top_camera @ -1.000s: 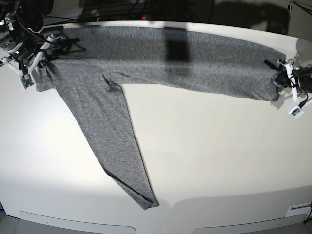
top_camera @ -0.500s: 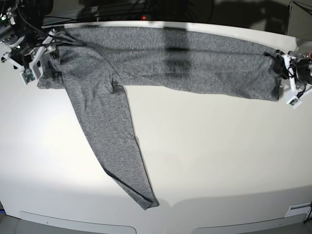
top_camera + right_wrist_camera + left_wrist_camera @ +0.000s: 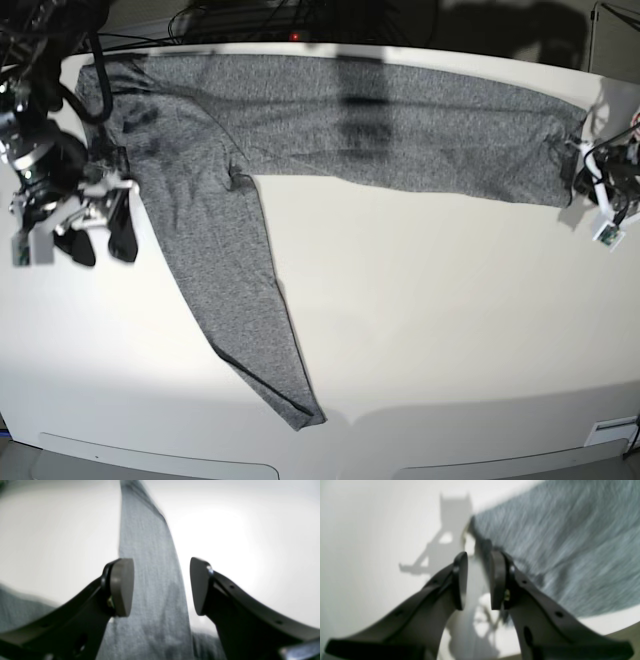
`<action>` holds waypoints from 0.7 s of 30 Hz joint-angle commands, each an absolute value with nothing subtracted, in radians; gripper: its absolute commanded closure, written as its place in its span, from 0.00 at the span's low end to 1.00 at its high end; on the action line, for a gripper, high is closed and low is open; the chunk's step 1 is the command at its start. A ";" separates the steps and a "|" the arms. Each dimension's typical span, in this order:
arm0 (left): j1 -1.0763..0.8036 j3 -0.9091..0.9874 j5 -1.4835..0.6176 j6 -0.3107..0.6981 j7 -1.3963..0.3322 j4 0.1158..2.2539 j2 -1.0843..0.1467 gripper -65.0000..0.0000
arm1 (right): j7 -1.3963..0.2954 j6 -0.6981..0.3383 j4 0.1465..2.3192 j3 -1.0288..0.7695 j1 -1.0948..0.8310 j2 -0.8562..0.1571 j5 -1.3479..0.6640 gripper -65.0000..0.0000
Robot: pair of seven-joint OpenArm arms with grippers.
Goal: Fold the T-shirt properly
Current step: 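Open both grippers and move the right gripper to the hanging sleeve, then grasp the hanging sleeve cuff with the right gripper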
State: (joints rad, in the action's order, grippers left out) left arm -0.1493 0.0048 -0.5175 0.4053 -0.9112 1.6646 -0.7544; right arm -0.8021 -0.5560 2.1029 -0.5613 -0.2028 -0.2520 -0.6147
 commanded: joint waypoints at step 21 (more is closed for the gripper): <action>0.079 0.014 -0.527 0.404 -0.838 1.685 -0.582 0.76 | -0.540 -0.400 1.069 -0.138 0.552 -0.179 -0.136 0.72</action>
